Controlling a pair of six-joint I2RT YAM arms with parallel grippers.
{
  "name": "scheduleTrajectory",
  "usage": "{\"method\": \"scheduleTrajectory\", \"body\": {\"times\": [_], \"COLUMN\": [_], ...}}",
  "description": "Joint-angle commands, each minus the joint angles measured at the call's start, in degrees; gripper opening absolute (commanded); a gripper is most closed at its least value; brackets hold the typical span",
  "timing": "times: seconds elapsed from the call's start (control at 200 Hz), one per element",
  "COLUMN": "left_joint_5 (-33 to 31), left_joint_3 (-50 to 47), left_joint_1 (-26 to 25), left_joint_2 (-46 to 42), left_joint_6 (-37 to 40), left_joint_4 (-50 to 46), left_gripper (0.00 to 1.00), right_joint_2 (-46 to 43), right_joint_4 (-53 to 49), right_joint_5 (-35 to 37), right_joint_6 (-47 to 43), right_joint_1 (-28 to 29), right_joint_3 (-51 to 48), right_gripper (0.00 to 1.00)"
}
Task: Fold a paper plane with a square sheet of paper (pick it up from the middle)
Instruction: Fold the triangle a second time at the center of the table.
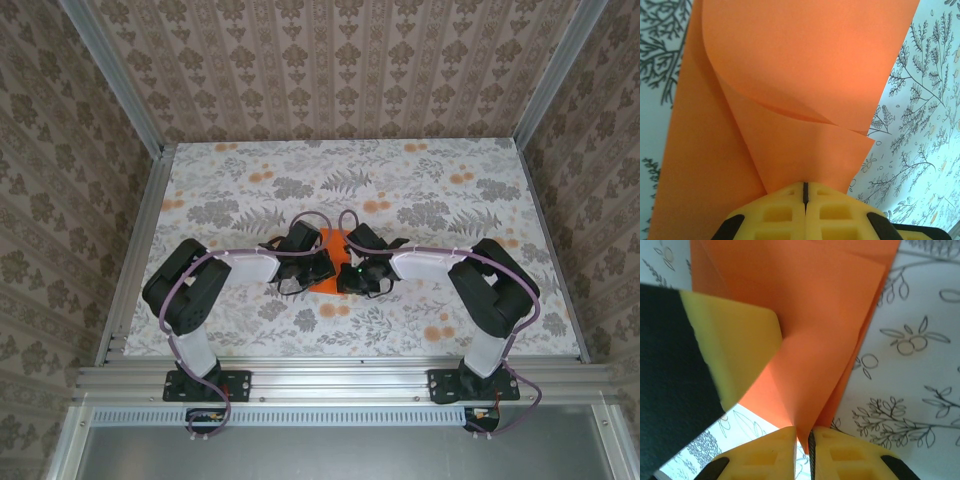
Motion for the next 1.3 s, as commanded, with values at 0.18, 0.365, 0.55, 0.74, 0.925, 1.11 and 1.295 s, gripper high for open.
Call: {"method": "scheduleTrajectory", "body": {"times": [0.18, 0.365, 0.55, 0.74, 0.925, 1.11, 1.295], "left_joint_5": [-0.73, 0.04, 0.16, 0.23, 0.46, 1.07, 1.58], "left_joint_3": [-2.22, -2.36, -2.36, -2.41, -2.46, -2.64, -3.27], "left_joint_1": [0.41, 0.72, 0.85, 0.84, 0.93, 1.02, 1.19], "left_joint_2": [2.19, 2.2, 2.29, 2.4, 2.38, 2.51, 2.56], "left_joint_6": [-1.35, -1.98, -1.92, -1.92, -2.25, -2.68, -3.29], "left_joint_4": [-4.79, -4.52, -4.51, -4.48, -4.02, -3.24, -2.18], "left_gripper": [0.04, 0.04, 0.04, 0.04, 0.04, 0.04, 0.04], "right_joint_2": [-5.11, -3.28, -7.9, -9.42, -4.88, -1.62, -0.04], "right_joint_4": [3.8, 5.0, 1.07, 2.16, 7.01, 9.19, 9.65], "right_joint_5": [3.82, 3.74, 11.82, 9.98, 2.05, -0.98, -2.56], "right_joint_6": [0.51, 1.24, 1.0, 0.48, 0.96, 1.39, 1.46], "right_joint_1": [-0.01, 0.07, -0.05, 0.07, 0.26, 0.2, 0.15], "right_joint_3": [-1.35, -1.25, -2.69, -2.99, -2.44, -2.63, -3.87], "right_gripper": [0.13, 0.11, 0.13, 0.16, 0.12, 0.09, 0.08]}}
